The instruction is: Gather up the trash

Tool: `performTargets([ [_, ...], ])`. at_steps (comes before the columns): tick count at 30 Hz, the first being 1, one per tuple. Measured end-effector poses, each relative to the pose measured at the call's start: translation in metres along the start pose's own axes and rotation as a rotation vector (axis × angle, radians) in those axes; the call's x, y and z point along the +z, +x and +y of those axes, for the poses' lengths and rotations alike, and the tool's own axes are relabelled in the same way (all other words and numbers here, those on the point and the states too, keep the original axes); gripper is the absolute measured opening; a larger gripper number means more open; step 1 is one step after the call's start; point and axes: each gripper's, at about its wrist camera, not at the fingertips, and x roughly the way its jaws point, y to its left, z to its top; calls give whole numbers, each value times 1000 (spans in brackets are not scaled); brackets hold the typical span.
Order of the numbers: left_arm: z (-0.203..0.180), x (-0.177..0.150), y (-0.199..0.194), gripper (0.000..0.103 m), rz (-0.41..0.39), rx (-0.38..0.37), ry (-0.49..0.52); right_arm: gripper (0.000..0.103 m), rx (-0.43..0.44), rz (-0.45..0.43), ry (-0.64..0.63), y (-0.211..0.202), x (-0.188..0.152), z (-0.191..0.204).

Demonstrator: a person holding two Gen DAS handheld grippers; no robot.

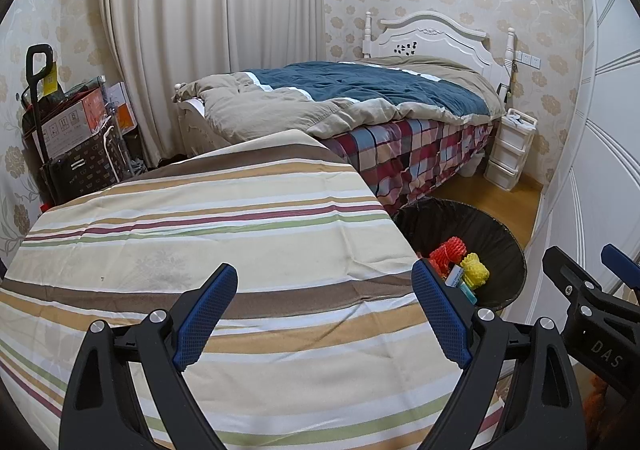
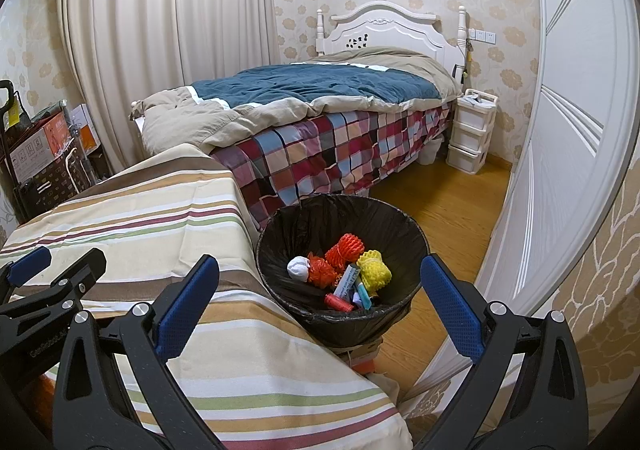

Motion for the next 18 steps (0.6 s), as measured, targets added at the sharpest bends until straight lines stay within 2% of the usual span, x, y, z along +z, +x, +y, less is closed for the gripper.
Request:
performTargets([
  [18,0,-1,-1,88,1,-1,1,98,1,0,1,0,0,0],
])
